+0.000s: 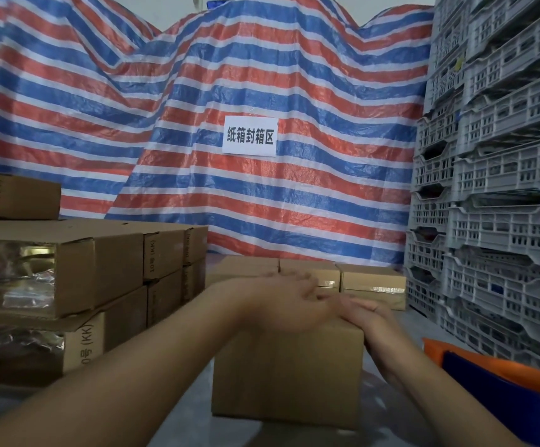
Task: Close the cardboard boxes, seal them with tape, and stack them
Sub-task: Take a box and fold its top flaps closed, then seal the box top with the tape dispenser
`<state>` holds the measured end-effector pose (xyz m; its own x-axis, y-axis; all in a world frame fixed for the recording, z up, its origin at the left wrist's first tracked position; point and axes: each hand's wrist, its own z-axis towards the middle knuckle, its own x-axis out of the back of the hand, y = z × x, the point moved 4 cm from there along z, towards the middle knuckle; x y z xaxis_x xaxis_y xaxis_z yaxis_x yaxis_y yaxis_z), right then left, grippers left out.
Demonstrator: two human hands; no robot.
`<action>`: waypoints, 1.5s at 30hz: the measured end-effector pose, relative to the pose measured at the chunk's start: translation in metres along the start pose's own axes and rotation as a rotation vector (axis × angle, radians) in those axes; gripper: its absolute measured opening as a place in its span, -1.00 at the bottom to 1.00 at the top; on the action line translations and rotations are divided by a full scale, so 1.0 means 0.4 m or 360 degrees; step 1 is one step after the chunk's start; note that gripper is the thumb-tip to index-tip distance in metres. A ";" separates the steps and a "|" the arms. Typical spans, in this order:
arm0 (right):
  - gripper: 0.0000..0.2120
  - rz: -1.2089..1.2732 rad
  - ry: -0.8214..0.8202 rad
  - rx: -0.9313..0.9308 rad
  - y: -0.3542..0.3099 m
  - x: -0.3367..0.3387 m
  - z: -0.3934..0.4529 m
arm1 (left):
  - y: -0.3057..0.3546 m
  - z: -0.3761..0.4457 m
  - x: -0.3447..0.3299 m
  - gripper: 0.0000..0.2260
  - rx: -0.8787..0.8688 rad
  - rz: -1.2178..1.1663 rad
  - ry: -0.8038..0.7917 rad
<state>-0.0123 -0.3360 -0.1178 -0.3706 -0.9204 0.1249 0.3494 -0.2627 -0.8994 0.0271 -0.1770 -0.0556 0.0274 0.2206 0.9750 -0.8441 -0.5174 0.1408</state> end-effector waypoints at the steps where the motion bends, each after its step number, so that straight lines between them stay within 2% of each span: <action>1: -0.82 0.0002 0.0000 0.0012 0.003 0.001 0.000 | 0.004 0.004 -0.021 -0.27 -0.0001 0.0009 -0.0115; 3: -0.76 0.0022 0.0011 0.0028 0.007 0.004 0.004 | 0.002 0.005 -0.052 -0.25 -0.0003 -0.0048 -0.0171; 7: -0.76 0.0049 -0.0052 -0.0051 0.006 0.004 0.002 | -0.008 0.002 -0.064 -0.28 0.0002 0.0078 -0.0088; 9: -0.83 -0.0014 -0.0160 -0.0101 -0.010 0.013 -0.002 | -0.008 0.003 -0.066 -0.31 -0.0013 0.0111 -0.0055; 11: -0.78 -0.0207 -0.0075 -0.0126 -0.032 0.049 0.005 | -0.014 0.003 -0.071 -0.31 -0.0011 0.0130 -0.0036; 12: -0.74 -0.0475 0.0058 -0.0103 -0.044 0.083 0.011 | -0.019 0.003 -0.074 -0.30 0.0005 0.0151 -0.0040; 14: -0.66 -0.1379 0.0273 -0.0098 -0.070 0.156 0.014 | -0.028 0.005 -0.079 -0.28 0.0037 0.0185 -0.0045; 16: -0.57 -0.2170 0.0355 -0.0260 -0.066 0.222 -0.008 | -0.029 0.007 -0.081 -0.27 0.0043 0.0190 -0.0043; 17: -0.49 -0.2363 0.0384 -0.0372 -0.053 0.257 -0.023 | -0.028 0.008 -0.081 -0.27 0.0042 0.0200 -0.0041; 19: -0.29 -0.2511 0.0450 -0.0514 -0.022 0.311 -0.057 | -0.028 0.007 -0.081 -0.27 0.0035 0.0201 -0.0038; 21: -0.19 -0.2497 0.0565 -0.0556 0.003 0.342 -0.091 | -0.027 0.004 -0.079 -0.28 0.0018 0.0185 -0.0033; 26: -0.37 -0.2530 0.0549 -0.0674 0.034 0.366 -0.138 | -0.023 0.001 -0.072 -0.28 0.0032 0.0185 -0.0054; 30: -0.37 -0.2521 0.0513 -0.0756 0.060 0.375 -0.156 | -0.018 -0.004 -0.070 -0.26 0.0017 0.0159 -0.0055; 34: -0.41 -0.2453 0.0627 -0.0646 0.067 0.365 -0.158 | -0.020 -0.007 -0.065 -0.21 0.0082 0.0027 -0.0114; 37: -0.40 -0.2324 0.0694 -0.0542 0.050 0.355 -0.142 | -0.017 -0.008 -0.056 -0.33 0.0138 -0.0260 -0.0155; 40: -0.29 -0.1901 0.0732 -0.0464 -0.005 0.328 -0.104 | -0.020 -0.014 -0.046 -0.46 0.0142 -0.0684 -0.0191; 42: -0.23 -0.1448 0.0790 -0.0311 -0.068 0.295 -0.067 | -0.045 -0.017 -0.029 -0.61 0.0191 -0.0925 -0.0080; 45: -0.20 -0.0833 0.0711 -0.0233 -0.162 0.238 -0.004 | -0.092 -0.006 -0.017 -0.60 0.0261 -0.1235 0.0078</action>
<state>-0.0715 -0.4062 -0.0483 -0.7873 -0.4682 0.4011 -0.0794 -0.5682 -0.8190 0.0566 -0.1575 -0.0679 0.5486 0.6021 0.5802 -0.5042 -0.3153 0.8040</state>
